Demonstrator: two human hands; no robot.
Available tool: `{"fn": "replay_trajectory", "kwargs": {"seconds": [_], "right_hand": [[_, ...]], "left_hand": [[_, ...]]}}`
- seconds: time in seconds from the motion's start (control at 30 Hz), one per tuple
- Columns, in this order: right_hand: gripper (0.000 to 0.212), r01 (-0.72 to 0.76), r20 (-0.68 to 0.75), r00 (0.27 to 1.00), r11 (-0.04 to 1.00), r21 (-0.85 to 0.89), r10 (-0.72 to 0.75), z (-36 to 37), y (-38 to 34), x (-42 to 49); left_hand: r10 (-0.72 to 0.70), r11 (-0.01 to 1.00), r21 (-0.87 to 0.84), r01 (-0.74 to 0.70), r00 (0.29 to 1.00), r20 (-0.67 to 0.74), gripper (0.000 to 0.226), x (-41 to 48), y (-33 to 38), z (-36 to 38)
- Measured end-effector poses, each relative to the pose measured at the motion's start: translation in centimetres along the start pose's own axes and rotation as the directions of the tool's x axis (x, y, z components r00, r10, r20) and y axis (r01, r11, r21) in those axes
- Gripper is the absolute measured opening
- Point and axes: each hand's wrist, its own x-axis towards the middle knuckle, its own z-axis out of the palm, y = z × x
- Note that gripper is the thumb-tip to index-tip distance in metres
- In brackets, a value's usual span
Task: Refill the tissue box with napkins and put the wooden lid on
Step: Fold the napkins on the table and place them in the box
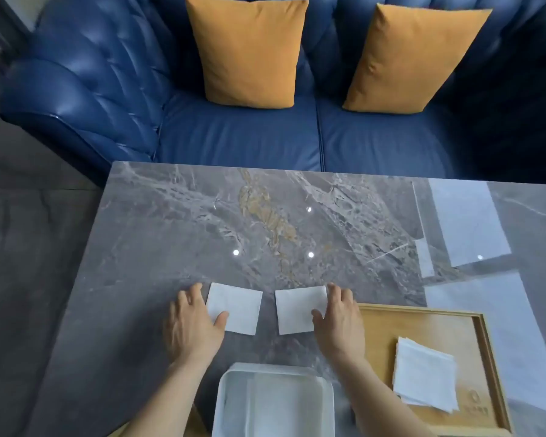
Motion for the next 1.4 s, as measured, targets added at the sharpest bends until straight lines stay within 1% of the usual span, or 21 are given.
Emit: {"fn": "replay_trajectory", "kwargs": {"seconds": [0.1,0.17,0.27,0.33,0.4,0.43,0.5,0.57,0.63,0.7,0.8,0.9,0.97,1.03,1.1,1.17,1.27,1.33,1.4], "right_hand": [[0.048,-0.059,-0.023,0.998,0.997,0.052,0.060,0.0,-0.4,0.4],[0.039,-0.108,-0.011,0.994,0.991,0.076,0.109,0.1,-0.5,0.7],[0.025,-0.184,-0.013,0.982,0.969,0.163,0.189,0.5,-0.4,1.1],[0.022,-0.230,0.012,0.972,0.953,0.198,0.233,0.7,-0.1,1.3],[0.024,-0.256,0.042,0.967,0.940,0.226,0.253,0.8,0.0,1.3],[0.026,-0.259,0.056,0.966,0.934,0.245,0.253,0.8,0.0,1.3],[0.035,-0.264,0.097,0.964,0.915,0.306,0.246,0.5,0.1,1.2],[0.046,-0.267,0.141,0.963,0.886,0.378,0.230,0.0,0.0,1.2],[0.049,-0.253,0.159,0.966,0.864,0.435,0.203,-0.7,-0.3,1.3],[0.038,-0.219,0.159,0.973,0.868,0.446,0.164,-1.4,-0.5,1.2],[0.020,-0.208,0.179,0.975,0.844,0.494,0.135,-2.3,-0.5,0.7],[0.009,-0.268,0.247,0.958,0.753,0.601,0.144,-3.1,-0.5,-0.1],[0.007,-0.303,0.296,0.947,0.668,0.680,0.128,-3.6,-0.4,-0.6],[0.005,-0.327,0.351,0.934,0.560,0.761,0.069,-4.5,-0.6,-1.4],[0.005,-0.355,0.412,0.911,0.454,0.817,-0.030,-5.7,-1.0,-2.3],[0.008,-0.372,0.443,0.889,0.382,0.846,-0.116,-6.8,-1.5,-3.1],[0.017,-0.384,0.445,0.881,0.305,0.871,-0.161,-8.3,-2.1,-4.1],[0.016,-0.385,0.442,0.880,0.285,0.878,-0.174,-8.9,-2.3,-4.6],[0.017,-0.389,0.443,0.877,0.267,0.881,-0.184,-9.3,-2.3,-5.0]], "left_hand": [[-0.063,0.995,-0.074,0.064,0.998,0.019,0.072,0.3,0.4,0.0],[-0.100,0.987,-0.121,0.106,0.994,0.053,0.067,0.6,0.4,0.3],[-0.133,0.968,-0.204,0.147,0.988,0.080,0.047,0.9,0.5,0.8],[-0.135,0.956,-0.247,0.156,0.986,0.102,0.036,0.9,0.5,0.8],[-0.128,0.949,-0.278,0.152,0.986,0.103,0.025,0.8,0.4,0.9],[-0.117,0.947,-0.289,0.139,0.989,0.095,0.023,0.7,0.3,0.9],[-0.091,0.940,-0.323,0.112,0.993,0.080,0.023,0.5,0.3,0.5],[-0.070,0.910,-0.401,0.107,0.992,0.107,0.013,0.6,0.4,-0.1],[-0.044,0.850,-0.510,0.129,0.984,0.175,0.009,0.6,0.4,-0.9],[-0.003,0.744,-0.645,0.174,0.966,0.258,0.006,0.5,0.6,-1.8],[0.068,0.592,-0.778,0.211,0.949,0.309,0.010,-0.2,1.0,-3.4],[0.142,0.460,-0.850,0.258,0.923,0.357,0.014,-1.3,2.1,-5.4],[0.189,0.375,-0.876,0.304,0.900,0.393,0.015,-2.3,2.8,-6.6],[0.228,0.333,-0.882,0.333,0.879,0.418,0.017,-3.4,3.5,-7.3],[0.250,0.347,-0.879,0.328,0.871,0.424,0.016,-4.4,4.1,-7.5],[0.264,0.378,-0.877,0.296,0.874,0.408,0.014,-5.2,4.7,-7.6],[0.232,0.450,-0.864,0.225,0.905,0.357,0.017,-6.3,5.4,-7.4],[0.190,0.515,-0.843,0.154,0.939,0.288,0.032,-6.7,5.4,-7.2],[0.150,0.545,-0.831,0.111,0.962,0.227,0.051,-7.0,5.3,-6.9]]}}
